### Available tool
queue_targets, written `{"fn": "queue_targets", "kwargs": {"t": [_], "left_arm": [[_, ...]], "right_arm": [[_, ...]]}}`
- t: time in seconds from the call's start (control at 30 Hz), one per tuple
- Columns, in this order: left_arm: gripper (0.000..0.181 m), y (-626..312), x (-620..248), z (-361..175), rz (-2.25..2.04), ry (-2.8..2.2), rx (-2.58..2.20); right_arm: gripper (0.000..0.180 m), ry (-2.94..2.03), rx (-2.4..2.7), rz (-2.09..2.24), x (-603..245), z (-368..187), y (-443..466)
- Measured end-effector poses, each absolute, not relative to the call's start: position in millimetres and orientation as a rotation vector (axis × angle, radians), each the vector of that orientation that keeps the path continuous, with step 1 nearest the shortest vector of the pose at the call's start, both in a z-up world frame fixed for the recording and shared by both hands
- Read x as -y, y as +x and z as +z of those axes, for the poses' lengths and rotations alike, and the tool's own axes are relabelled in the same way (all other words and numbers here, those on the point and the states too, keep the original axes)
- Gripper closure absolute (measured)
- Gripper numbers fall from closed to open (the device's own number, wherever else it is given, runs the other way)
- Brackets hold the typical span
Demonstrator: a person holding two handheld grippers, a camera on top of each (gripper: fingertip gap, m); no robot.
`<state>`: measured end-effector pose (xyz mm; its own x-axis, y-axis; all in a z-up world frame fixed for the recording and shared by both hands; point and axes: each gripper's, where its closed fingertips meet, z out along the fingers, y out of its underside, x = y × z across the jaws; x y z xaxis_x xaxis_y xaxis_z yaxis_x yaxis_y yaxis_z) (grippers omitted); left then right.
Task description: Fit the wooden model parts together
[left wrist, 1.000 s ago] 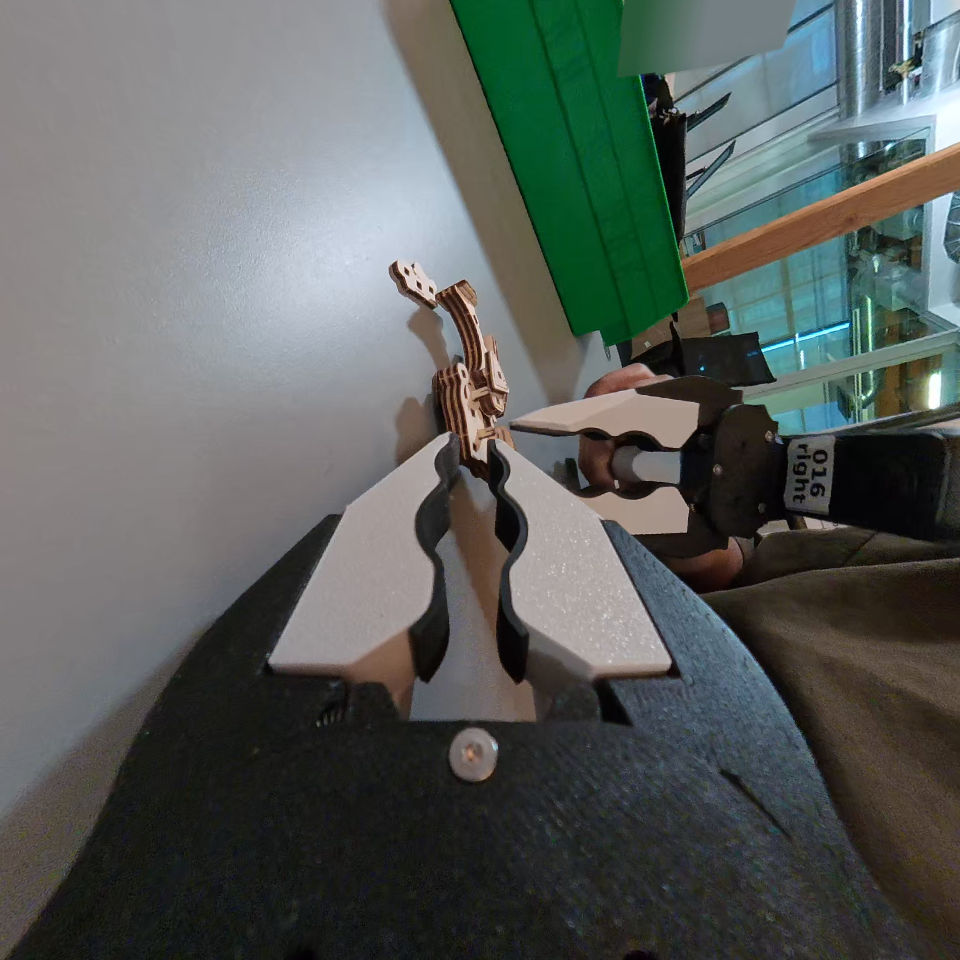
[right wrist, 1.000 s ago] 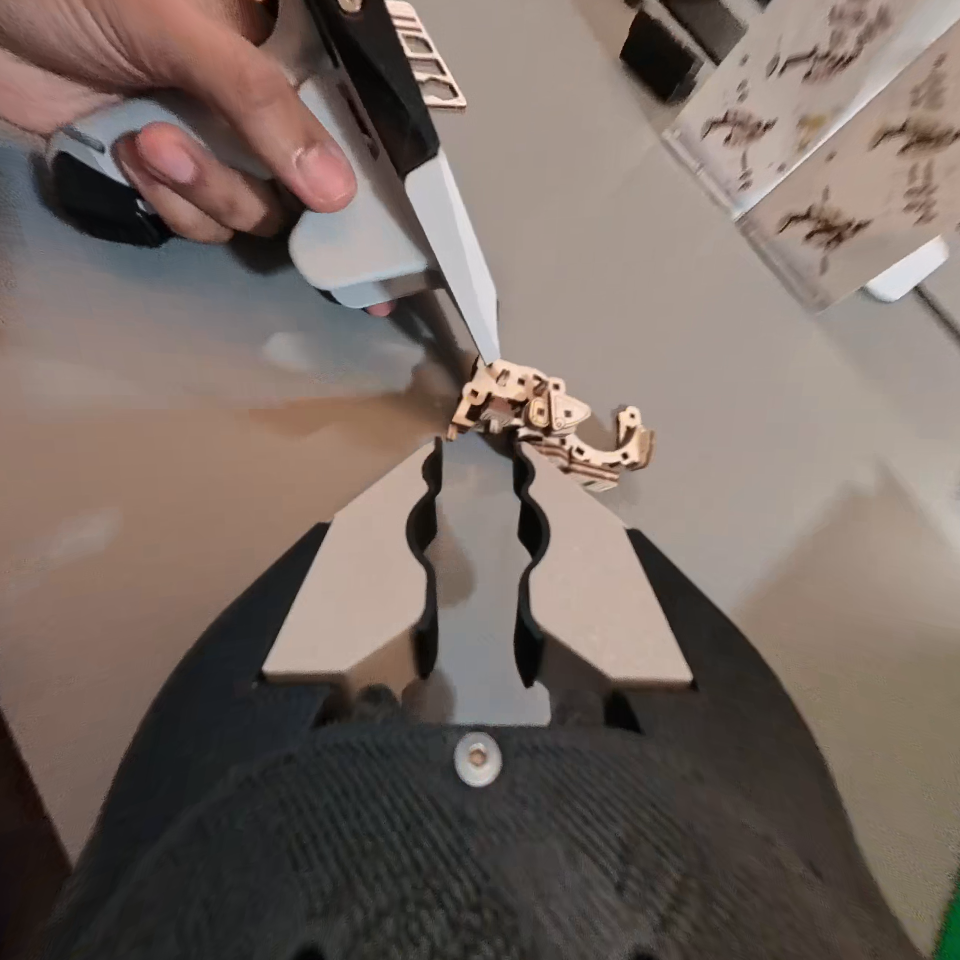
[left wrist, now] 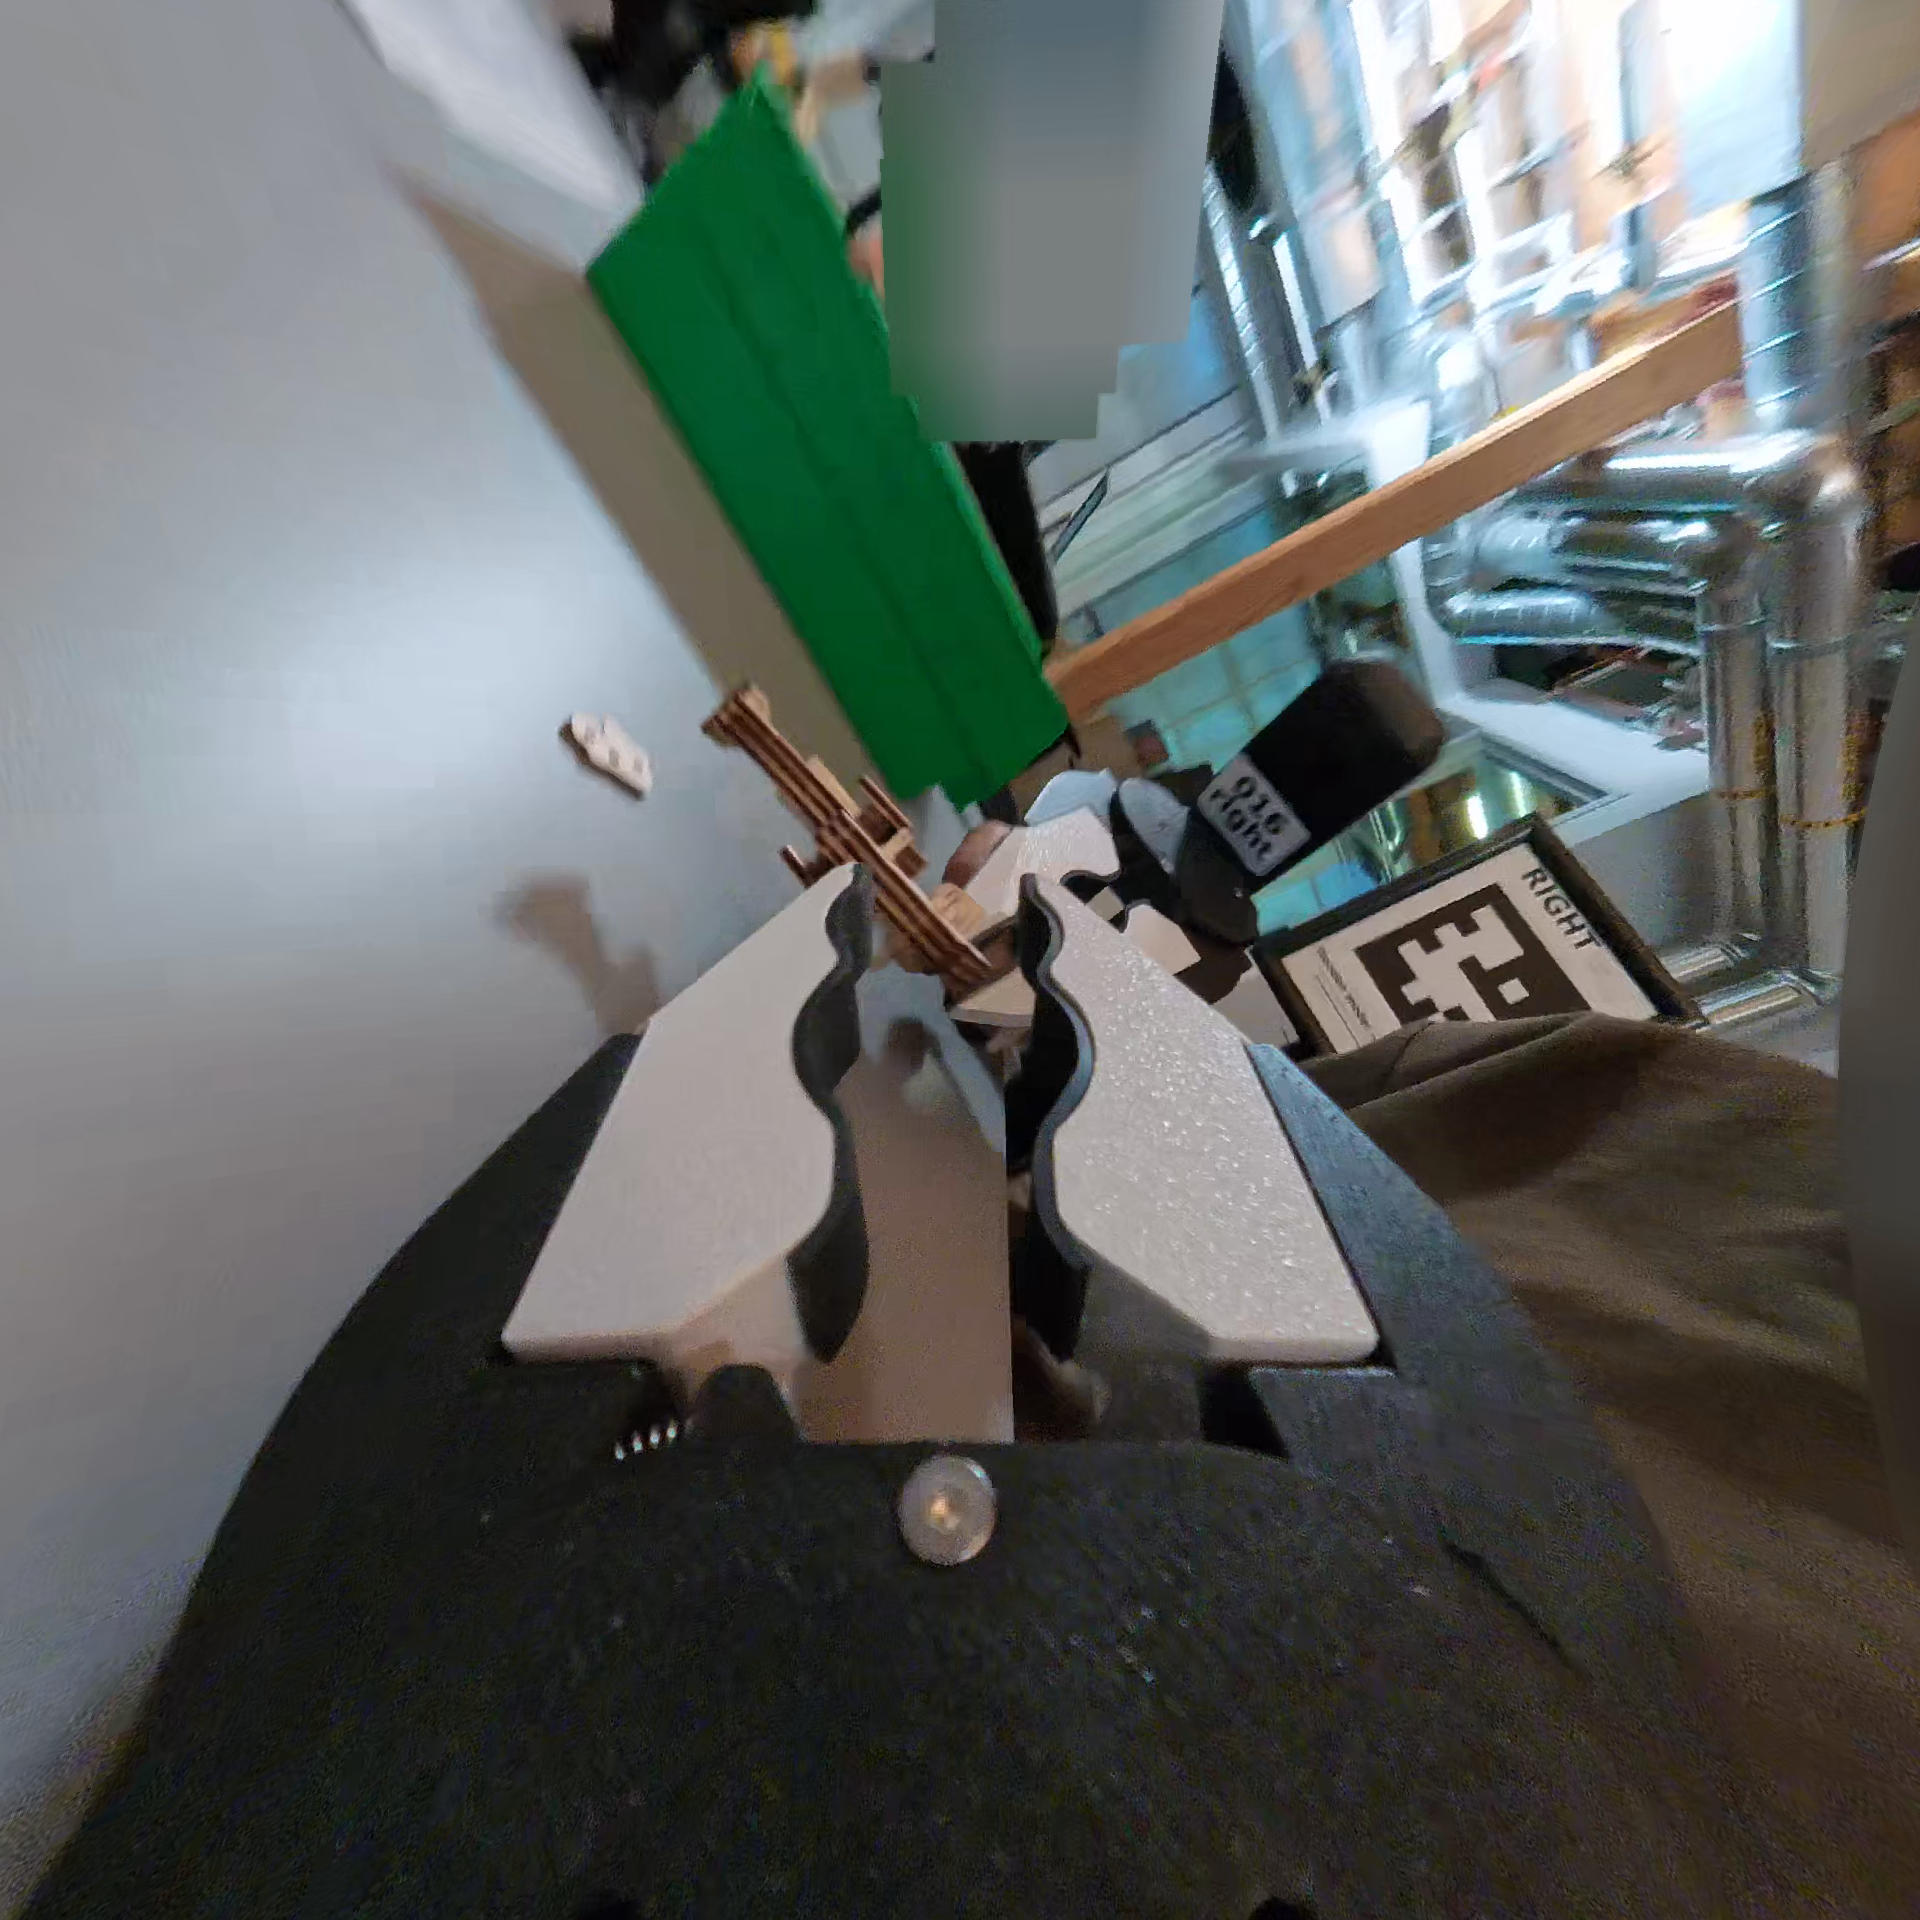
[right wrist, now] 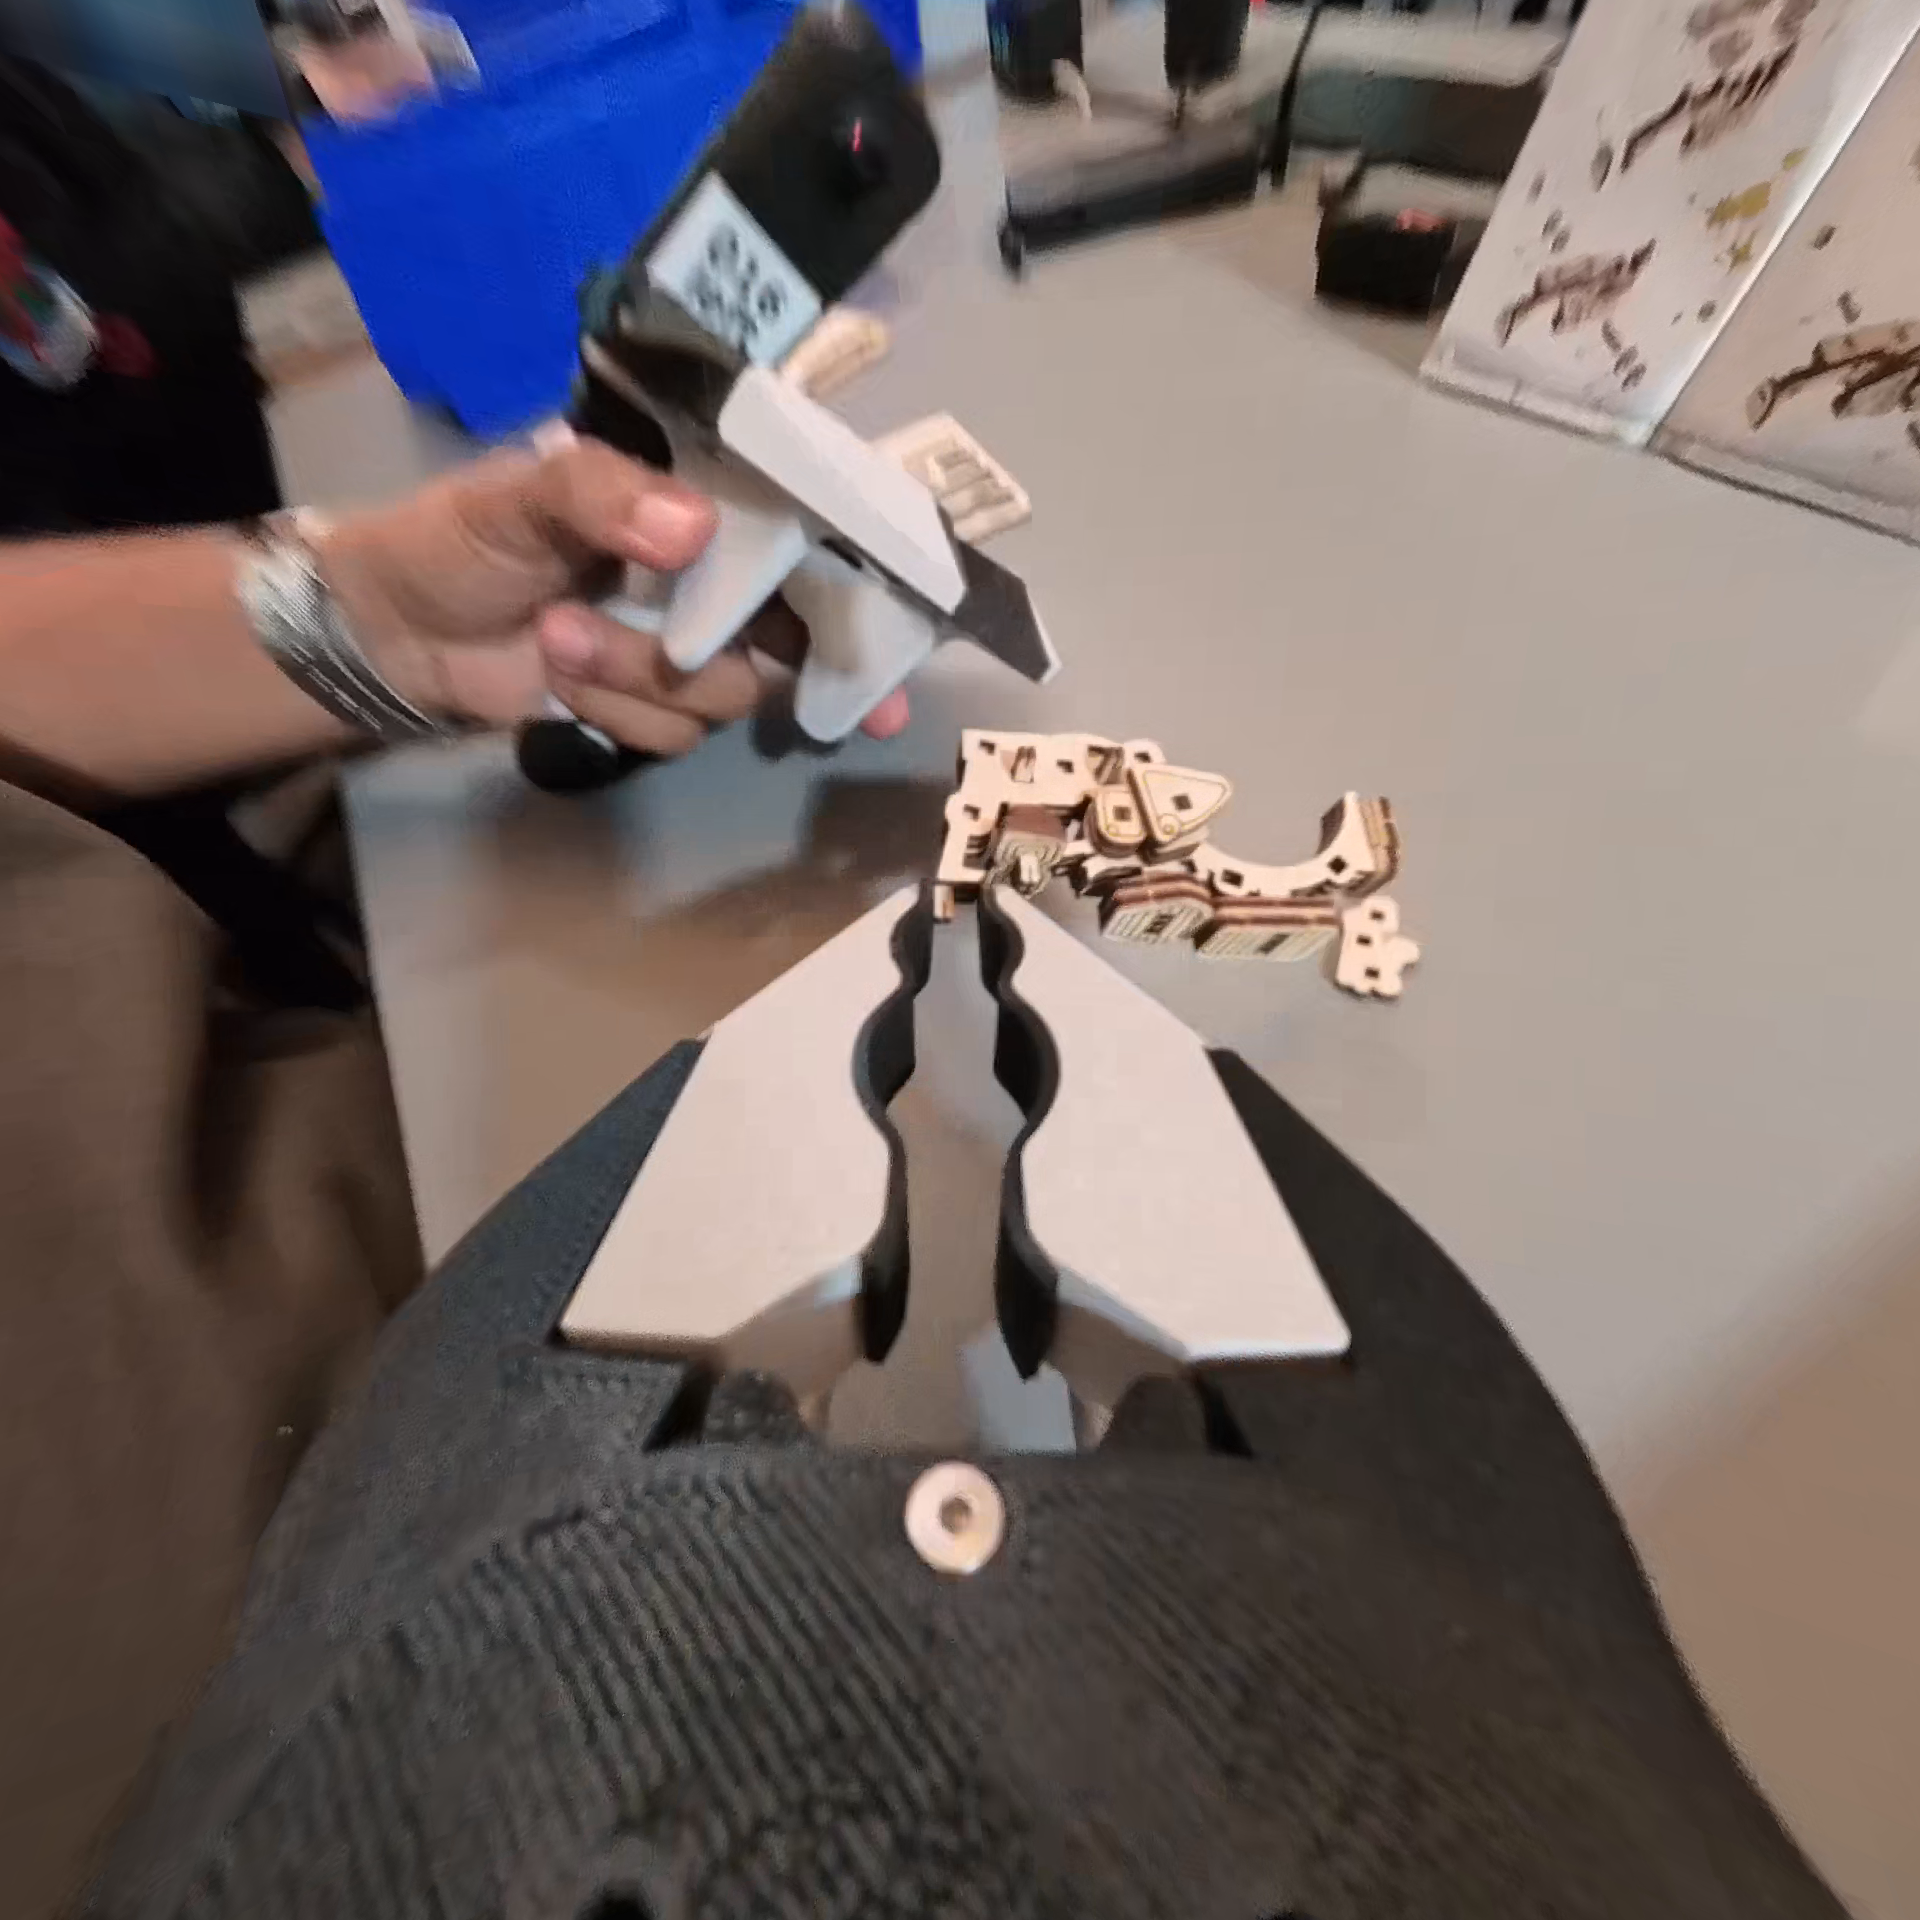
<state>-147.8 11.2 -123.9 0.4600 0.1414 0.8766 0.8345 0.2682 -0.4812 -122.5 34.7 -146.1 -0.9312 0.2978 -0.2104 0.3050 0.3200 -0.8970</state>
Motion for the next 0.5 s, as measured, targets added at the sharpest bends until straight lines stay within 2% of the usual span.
{"fn": "queue_targets", "kwargs": {"t": [0.13, 0.33, 0.5], "left_arm": [[0.147, -152.7, 2.2, -99.0, -0.387, -1.239, 0.895], [0.146, -132.1, -9.7, -74.8, -0.283, -1.291, 0.687], [0.146, -118.4, -17.6, -70.2, -0.213, -1.344, 0.599]], "right_arm": [[0.173, 0.609, -2.089, -1.917, -42.2, -101.9, -117.1], [0.173, 0.543, -1.309, -1.910, -75.3, -42.8, -113.5], [0.173, 0.511, -1.172, -1.828, -78.6, -40.2, -112.6]]}}
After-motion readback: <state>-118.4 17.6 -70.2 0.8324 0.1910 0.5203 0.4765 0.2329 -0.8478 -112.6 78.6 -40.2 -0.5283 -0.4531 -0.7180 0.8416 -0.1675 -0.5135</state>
